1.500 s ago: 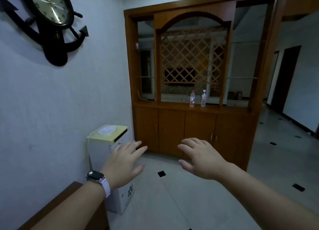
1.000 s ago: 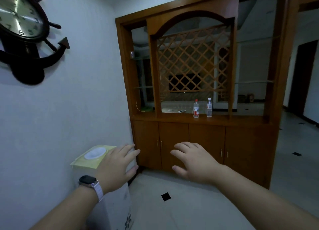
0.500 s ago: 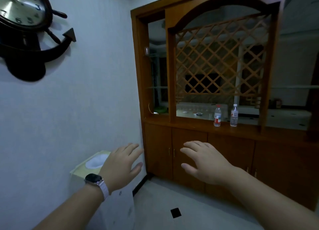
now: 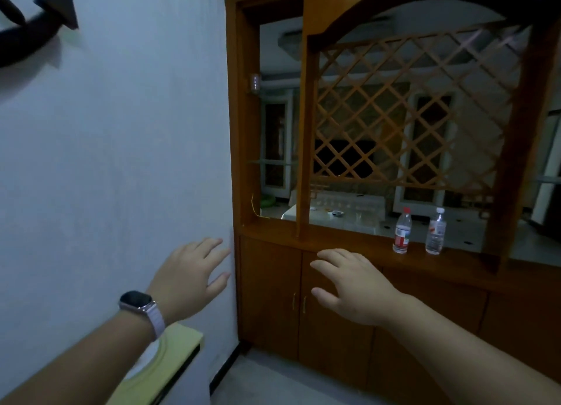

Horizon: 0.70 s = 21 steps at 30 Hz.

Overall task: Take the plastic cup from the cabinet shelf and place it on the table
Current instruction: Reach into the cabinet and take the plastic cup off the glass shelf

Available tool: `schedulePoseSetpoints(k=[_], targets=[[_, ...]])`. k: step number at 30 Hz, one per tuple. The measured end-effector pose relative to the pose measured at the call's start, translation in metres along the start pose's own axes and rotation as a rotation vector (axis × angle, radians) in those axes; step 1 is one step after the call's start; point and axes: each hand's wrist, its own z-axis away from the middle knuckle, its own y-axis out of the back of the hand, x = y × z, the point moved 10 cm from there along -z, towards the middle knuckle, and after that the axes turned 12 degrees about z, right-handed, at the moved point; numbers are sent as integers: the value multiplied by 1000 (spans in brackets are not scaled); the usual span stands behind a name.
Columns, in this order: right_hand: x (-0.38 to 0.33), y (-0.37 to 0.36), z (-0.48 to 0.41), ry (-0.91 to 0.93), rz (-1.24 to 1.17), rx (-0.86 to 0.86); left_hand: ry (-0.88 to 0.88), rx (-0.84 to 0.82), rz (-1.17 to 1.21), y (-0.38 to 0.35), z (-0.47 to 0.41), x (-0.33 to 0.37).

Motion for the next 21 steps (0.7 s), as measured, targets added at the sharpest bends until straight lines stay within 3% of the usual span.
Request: schedulePoseSetpoints(k=[10, 21], targets=[[40, -42, -131, -32, -6, 21, 29, -11, 70, -72, -78, -85], [111, -168, -286, 31, -103, 14, 72, -64, 18, -199, -207, -159]])
